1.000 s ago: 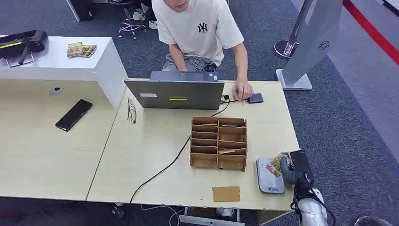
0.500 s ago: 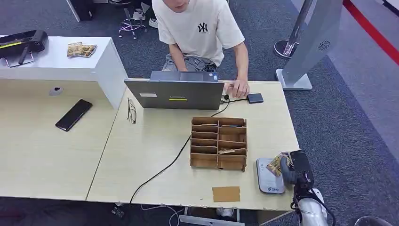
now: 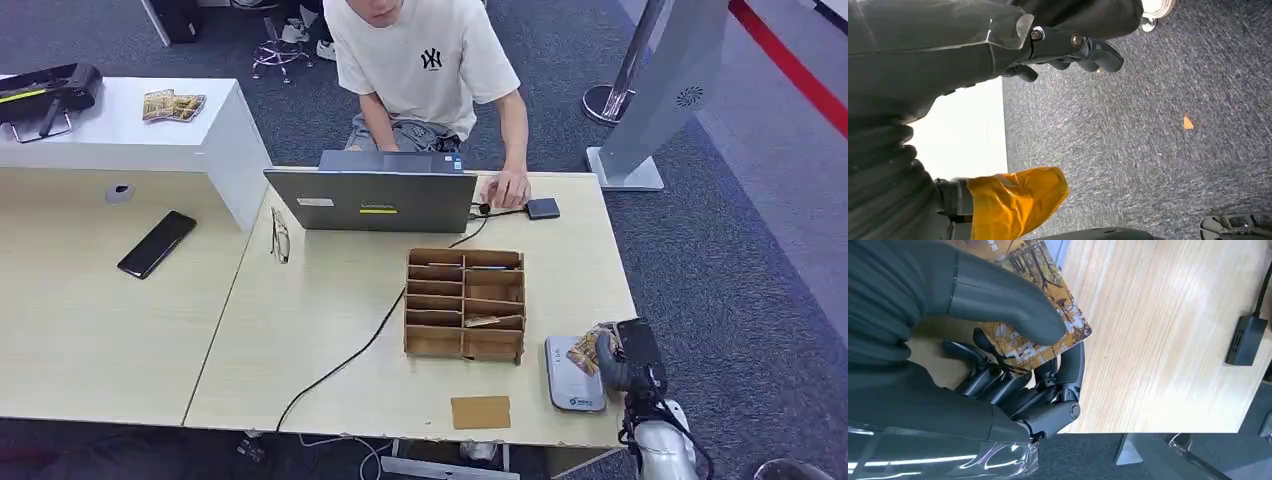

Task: Pass the card to the sensor for recognition and then transmit it.

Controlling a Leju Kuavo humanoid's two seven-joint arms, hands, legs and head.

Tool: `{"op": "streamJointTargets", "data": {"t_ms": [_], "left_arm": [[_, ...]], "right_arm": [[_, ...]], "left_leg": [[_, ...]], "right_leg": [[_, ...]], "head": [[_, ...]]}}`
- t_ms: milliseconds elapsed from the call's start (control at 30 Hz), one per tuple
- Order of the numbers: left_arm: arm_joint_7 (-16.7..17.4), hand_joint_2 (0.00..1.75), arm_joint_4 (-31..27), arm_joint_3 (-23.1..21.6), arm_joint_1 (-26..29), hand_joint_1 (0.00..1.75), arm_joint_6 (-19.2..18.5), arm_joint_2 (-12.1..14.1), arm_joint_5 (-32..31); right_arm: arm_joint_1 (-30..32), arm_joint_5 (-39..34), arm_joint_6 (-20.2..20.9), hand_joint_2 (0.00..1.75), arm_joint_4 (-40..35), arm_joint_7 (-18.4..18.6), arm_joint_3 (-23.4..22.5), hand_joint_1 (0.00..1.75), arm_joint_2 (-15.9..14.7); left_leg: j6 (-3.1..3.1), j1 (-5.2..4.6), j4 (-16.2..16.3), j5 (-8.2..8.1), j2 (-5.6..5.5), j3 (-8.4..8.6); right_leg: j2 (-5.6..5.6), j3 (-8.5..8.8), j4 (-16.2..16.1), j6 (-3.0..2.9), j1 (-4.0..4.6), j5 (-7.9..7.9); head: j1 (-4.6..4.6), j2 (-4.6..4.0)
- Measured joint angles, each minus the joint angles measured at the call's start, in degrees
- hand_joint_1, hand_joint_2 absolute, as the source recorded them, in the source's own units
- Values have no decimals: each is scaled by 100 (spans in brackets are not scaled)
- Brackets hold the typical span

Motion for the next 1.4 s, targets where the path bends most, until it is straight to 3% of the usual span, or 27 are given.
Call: {"op": "streamJointTargets", "data": {"t_ms": [1400], "left_arm": [[0, 175, 0, 0, 0, 0, -7, 0, -37]], "right_arm": [[-130, 39, -15, 175, 83, -68, 0, 175, 0]], "left_leg": [[0, 0, 0, 0, -1, -2]], "right_leg": [[-1, 0, 0, 0, 0, 0]], "head": [[0, 0]]}}
